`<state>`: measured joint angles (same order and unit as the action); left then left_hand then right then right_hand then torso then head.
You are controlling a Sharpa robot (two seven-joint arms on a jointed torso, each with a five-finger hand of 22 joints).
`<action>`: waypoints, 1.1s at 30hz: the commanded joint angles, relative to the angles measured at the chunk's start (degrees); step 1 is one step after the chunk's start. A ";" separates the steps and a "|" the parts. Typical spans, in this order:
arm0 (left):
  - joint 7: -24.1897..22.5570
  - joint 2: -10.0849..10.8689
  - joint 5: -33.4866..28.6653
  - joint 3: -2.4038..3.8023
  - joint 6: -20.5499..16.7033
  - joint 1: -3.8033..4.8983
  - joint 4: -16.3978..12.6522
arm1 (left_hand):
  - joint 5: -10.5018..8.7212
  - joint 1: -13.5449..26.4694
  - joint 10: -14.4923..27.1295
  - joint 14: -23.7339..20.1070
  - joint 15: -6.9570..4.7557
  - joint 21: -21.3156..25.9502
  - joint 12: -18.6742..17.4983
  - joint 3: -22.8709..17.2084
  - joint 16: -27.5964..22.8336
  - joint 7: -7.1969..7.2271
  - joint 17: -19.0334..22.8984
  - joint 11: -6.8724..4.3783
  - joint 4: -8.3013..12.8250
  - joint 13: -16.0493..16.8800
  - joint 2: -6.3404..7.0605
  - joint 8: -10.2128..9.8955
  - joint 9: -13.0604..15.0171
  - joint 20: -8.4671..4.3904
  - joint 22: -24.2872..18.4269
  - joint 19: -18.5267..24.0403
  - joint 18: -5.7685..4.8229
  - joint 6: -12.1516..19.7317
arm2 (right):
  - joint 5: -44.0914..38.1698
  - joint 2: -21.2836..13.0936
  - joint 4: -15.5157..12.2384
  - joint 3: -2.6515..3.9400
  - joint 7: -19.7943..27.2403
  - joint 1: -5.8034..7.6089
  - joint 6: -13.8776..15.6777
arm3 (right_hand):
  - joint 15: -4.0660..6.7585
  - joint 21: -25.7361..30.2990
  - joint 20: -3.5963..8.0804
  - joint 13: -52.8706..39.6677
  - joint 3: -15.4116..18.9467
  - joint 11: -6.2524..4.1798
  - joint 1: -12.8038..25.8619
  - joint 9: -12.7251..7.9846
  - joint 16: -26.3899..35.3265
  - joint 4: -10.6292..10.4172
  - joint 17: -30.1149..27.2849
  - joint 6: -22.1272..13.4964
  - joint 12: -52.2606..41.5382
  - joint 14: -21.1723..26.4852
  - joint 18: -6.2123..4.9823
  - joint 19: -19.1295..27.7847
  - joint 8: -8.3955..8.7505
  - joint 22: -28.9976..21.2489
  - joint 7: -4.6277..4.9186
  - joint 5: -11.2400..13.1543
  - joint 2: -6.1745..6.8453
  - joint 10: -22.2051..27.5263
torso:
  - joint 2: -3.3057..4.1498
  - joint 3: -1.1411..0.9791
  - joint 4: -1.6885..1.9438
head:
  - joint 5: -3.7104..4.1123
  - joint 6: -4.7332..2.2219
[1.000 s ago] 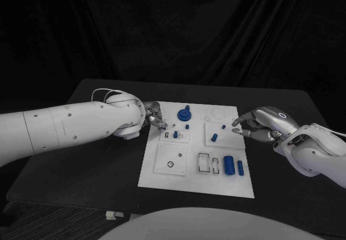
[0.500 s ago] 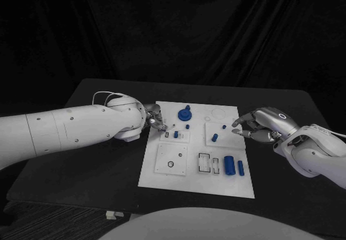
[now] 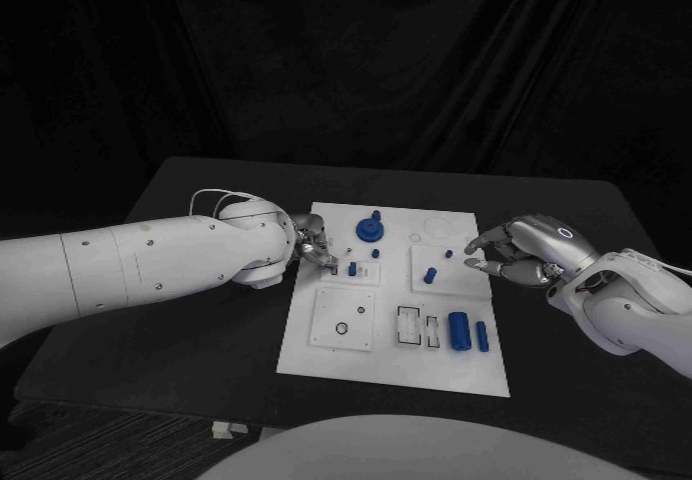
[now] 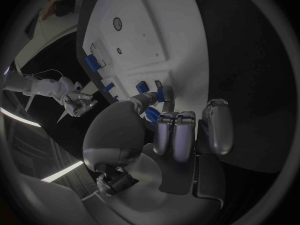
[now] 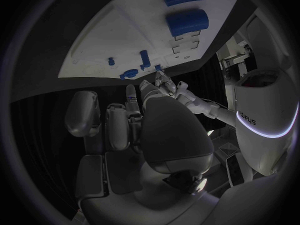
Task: Assemble the parts on the task board
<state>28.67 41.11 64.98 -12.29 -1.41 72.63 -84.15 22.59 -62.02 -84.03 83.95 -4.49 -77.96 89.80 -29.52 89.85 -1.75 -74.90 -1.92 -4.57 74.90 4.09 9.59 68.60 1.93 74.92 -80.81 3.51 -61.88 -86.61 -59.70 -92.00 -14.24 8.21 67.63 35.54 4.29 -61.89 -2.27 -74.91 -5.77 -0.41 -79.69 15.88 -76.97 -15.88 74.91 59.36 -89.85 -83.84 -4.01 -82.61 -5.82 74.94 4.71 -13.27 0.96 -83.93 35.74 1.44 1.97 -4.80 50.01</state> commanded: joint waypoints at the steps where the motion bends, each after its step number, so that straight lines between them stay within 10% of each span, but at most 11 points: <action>1: -0.87 -0.04 0.14 -0.03 0.02 -0.33 -0.22 | -0.35 -0.11 -5.97 6.05 0.09 0.14 0.20 -1.71 0.15 0.04 -15.10 -0.06 1.37 15.10 -0.71 -0.28 -0.05 0.15 10.09 0.19 -0.12 0.22 | -0.06 -0.03 -0.02 0.03 -0.20 -0.20 0.18 | -0.36 0.19 -0.10 -15.09 -0.20 0.20 0.02 -0.06 0.20 0.13 3.76 0.21 -0.15 -3.71 -1.10 0.29 0.19 8.26 0.06 -0.31 -0.20 -6.07 | 0.00 0.06 0.01 | 0.10 -0.01; 33: -0.58 0.64 0.13 -0.04 1.95 -0.79 -1.46 | -0.93 0.28 -5.97 6.05 0.18 0.72 0.20 -1.72 0.15 -0.03 -15.10 0.03 1.46 15.10 -0.85 -0.44 -0.33 0.22 9.93 0.60 0.03 0.20 | -0.06 0.27 0.35 0.02 -0.72 -0.44 -0.13 | -0.36 0.25 -0.10 -15.09 -0.18 0.19 0.10 -0.05 0.28 0.09 3.69 0.32 -0.15 -3.69 -1.10 0.30 0.21 8.25 0.05 -0.30 -0.23 -6.07 | -0.03 -0.03 0.02 | -0.15 -0.01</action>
<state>28.50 41.80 65.10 -12.22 -0.69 72.16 -85.62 21.77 -61.92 -84.02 83.95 -4.49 -77.53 89.80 -29.52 89.85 -2.06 -74.90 -1.91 -4.57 74.90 3.70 9.32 68.38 2.14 74.91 -80.60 3.51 -61.61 -86.61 -59.43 -91.68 -14.24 8.17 67.38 35.51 4.29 -61.89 -2.27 -74.91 -5.77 -0.41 -79.68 15.89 -76.98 -15.88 74.90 59.36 -89.85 -83.84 -4.00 -82.61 -5.83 74.92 4.71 -13.27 0.96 -83.93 35.71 1.42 1.97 -4.93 50.01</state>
